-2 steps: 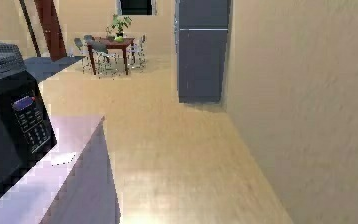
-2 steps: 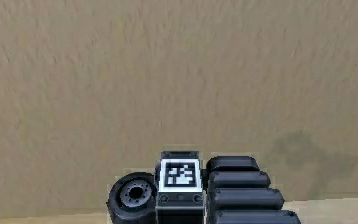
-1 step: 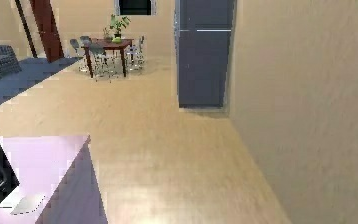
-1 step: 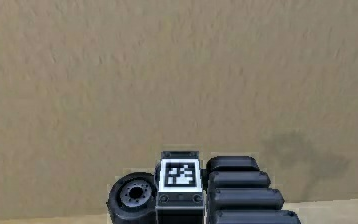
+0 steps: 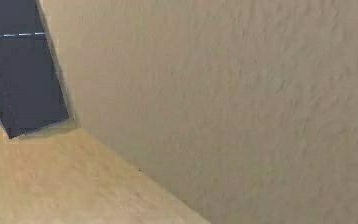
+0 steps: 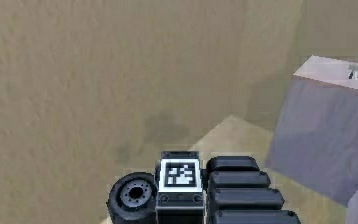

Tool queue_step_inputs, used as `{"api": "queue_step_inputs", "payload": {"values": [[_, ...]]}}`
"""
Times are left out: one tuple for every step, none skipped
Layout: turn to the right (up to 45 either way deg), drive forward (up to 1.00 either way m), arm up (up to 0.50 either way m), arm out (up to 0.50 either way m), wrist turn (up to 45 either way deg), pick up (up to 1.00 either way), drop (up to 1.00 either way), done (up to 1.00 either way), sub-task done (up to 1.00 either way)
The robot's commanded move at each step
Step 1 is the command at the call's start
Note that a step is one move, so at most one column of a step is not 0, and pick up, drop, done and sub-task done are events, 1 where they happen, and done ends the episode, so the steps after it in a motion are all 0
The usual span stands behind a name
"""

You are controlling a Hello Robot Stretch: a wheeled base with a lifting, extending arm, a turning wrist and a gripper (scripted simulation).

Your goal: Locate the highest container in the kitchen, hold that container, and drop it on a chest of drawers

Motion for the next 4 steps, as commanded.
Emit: {"api": "queue_step_inputs", "payload": {"values": [[36.0,0.0,0.0,0.0,0.0,0.0,0.0,0.0,0.0],[0.0,0.3,0.0,0.0,0.0,0.0,0.0,0.0,0.0],[-45.0,0.0,0.0,0.0,0.0,0.0,0.0,0.0,0.0],[-30.0,0.0,0.0,0.0,0.0,0.0,0.0,0.0,0.0]]}}
